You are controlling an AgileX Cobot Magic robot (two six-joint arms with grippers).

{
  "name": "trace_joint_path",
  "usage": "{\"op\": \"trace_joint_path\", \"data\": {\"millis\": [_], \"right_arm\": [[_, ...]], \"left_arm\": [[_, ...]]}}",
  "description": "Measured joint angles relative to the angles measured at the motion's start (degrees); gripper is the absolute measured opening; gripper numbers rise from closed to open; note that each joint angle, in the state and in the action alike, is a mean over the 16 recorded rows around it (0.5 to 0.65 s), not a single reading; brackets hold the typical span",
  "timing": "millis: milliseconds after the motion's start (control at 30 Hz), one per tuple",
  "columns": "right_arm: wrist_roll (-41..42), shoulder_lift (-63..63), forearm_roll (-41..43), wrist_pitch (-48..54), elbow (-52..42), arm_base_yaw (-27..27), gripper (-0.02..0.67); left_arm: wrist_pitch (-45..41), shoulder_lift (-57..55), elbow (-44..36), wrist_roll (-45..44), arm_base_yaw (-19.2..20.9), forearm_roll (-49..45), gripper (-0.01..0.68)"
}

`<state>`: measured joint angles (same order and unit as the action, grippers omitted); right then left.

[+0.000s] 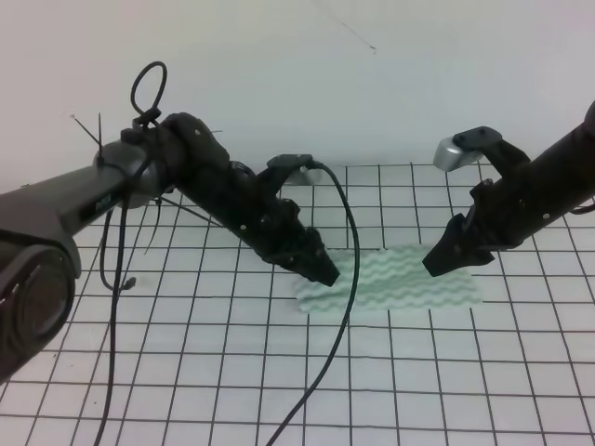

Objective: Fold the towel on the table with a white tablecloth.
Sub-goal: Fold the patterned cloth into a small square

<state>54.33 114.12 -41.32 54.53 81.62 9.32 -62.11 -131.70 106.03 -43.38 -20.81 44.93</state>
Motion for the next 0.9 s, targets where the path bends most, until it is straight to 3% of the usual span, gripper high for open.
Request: {"op": "trace_joint_path", "data": {"millis": [533, 900], "right_arm": [[0.14, -0.01, 0.00, 0.35, 0.00, 0.00, 0.336], [0.16, -0.05, 0.00, 0.49, 0.00, 0.00, 0.336]], "left_arm": [[5.85, -0.19, 3.58, -0.36, -0.95, -3.16, 0.249], [5.18, -2.45, 3.60, -0.40, -1.27, -0.72, 0.249]]}}
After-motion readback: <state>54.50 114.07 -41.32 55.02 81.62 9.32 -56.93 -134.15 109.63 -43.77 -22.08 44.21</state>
